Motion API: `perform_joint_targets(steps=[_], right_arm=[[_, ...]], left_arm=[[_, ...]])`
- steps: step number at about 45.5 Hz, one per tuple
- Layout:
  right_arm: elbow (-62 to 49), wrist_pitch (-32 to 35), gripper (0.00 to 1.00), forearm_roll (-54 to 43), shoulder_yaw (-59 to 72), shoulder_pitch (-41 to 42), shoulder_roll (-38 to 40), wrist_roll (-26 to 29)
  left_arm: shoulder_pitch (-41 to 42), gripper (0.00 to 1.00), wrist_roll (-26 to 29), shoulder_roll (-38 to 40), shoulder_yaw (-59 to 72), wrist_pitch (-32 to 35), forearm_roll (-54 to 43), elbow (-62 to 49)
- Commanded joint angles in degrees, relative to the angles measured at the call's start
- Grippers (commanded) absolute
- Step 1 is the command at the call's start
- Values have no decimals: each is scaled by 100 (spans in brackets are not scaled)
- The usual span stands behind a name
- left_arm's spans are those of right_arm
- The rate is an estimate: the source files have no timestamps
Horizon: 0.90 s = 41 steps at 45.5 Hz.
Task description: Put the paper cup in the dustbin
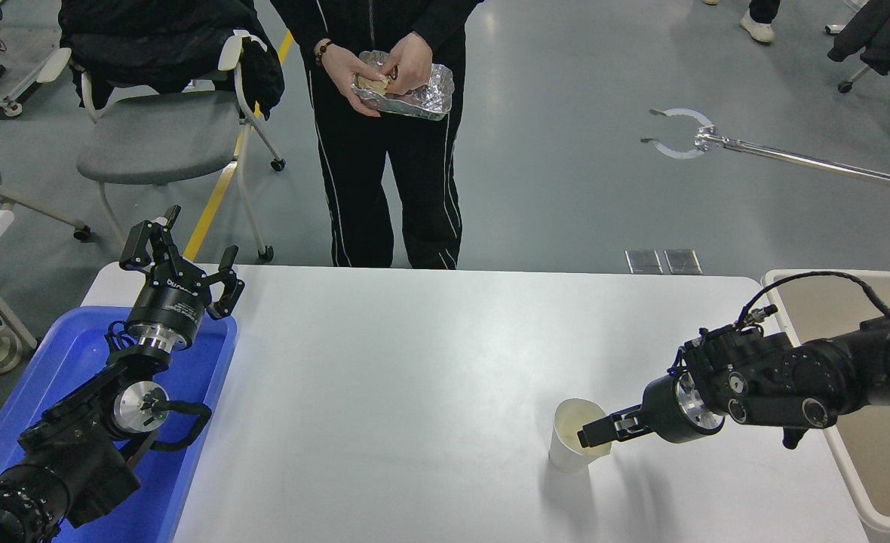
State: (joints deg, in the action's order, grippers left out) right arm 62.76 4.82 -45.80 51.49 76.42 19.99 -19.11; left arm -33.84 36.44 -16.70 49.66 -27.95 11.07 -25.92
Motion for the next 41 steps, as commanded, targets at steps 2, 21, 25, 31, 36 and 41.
perform_joint_targets(steps=[2, 21, 25, 31, 36, 41], right_arm=[[-19, -77, 0, 27, 257, -13, 23, -14], [-1, -139, 0, 45, 160, 14, 110, -75], [25, -139, 0, 53, 29, 75, 224, -93], [95, -113, 0, 53, -279, 251, 488, -259], [210, -60, 0, 53, -753, 339, 795, -488], [447, 19, 0, 88, -1263, 330, 1121, -559]], left_arm=[[0, 100, 3, 0, 0, 0, 0, 0], [0, 100, 3, 0, 0, 0, 0, 0], [0, 100, 3, 0, 0, 0, 0, 0], [0, 100, 3, 0, 0, 0, 0, 0], [0, 100, 3, 0, 0, 0, 0, 0], [0, 100, 3, 0, 0, 0, 0, 0]])
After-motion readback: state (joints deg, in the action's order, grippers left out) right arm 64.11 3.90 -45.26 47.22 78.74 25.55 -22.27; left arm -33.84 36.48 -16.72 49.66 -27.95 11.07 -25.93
